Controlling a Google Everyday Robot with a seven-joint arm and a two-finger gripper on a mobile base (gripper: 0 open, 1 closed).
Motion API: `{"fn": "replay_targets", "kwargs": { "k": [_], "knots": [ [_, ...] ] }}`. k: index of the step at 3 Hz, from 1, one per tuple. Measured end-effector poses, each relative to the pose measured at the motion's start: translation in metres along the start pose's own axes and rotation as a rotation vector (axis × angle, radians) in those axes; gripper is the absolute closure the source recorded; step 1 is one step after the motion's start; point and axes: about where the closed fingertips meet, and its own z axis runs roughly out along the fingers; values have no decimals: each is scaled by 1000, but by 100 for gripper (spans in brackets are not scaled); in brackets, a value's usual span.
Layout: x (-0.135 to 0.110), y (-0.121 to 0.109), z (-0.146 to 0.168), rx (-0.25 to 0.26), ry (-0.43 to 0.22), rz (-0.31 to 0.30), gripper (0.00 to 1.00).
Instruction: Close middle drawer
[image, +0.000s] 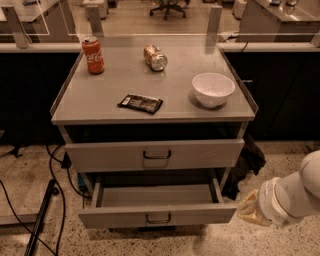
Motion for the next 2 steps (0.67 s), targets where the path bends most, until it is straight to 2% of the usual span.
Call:
{"fn": "replay_targets", "kwargs": {
  "k": [1, 2],
  "knots": [
    [31, 7, 46, 13, -49, 21, 100],
    [53, 15, 100, -2, -115, 39, 100]
  ]
}}
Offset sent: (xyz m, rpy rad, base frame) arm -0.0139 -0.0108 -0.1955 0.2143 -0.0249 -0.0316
